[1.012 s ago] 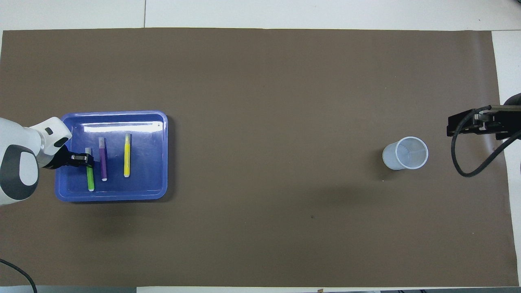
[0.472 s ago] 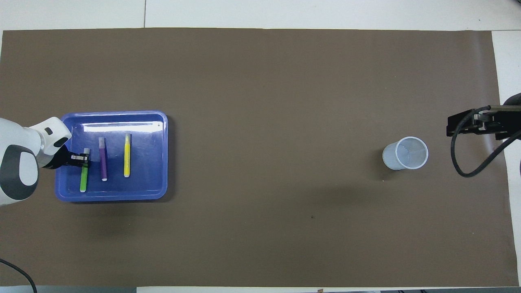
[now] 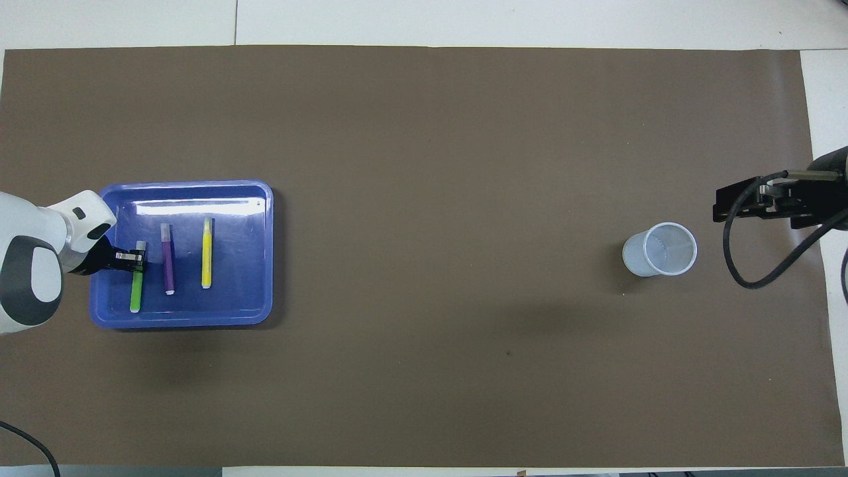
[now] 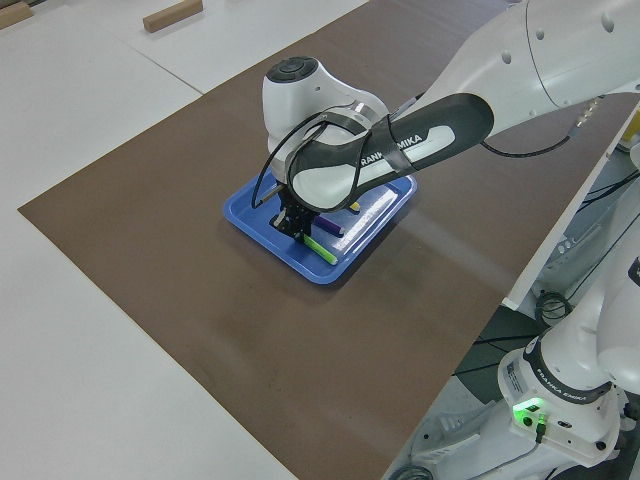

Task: Transfer and insert pens with both arms
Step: 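Lift the green pen with the left gripper while the right gripper approaches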

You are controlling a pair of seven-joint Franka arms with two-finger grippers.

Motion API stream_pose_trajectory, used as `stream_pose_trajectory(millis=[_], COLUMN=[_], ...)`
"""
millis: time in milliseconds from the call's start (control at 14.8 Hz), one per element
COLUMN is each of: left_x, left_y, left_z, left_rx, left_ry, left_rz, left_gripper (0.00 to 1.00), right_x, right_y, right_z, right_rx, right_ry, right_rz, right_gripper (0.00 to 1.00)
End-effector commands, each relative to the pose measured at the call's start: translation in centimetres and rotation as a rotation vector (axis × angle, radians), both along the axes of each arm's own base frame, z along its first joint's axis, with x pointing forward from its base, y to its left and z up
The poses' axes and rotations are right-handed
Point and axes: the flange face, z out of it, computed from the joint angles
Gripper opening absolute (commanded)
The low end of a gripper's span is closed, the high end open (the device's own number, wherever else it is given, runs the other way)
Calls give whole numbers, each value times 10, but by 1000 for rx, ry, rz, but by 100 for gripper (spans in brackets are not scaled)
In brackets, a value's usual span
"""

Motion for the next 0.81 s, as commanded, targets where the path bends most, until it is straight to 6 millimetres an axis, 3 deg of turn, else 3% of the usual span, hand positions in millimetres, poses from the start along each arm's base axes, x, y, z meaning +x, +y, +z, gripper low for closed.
stream_pose_trajectory(millis=[0,540,742], left_x=[5,38,50], left_y=[5,-3,-21], left_z=[2,68,109], left_rx=[2,-22,-55], left_ry=[-3,72,95], left_rz=[6,40,160], left_gripper=[0,0,0], right_x=[-3,-4,0], right_y=[13,52,61], right_z=[1,5,11], right_rx=[52,301,390], right_ry=[10,22,-6], right_rz=[-25,-12,-41], right_gripper=[100,100,100])
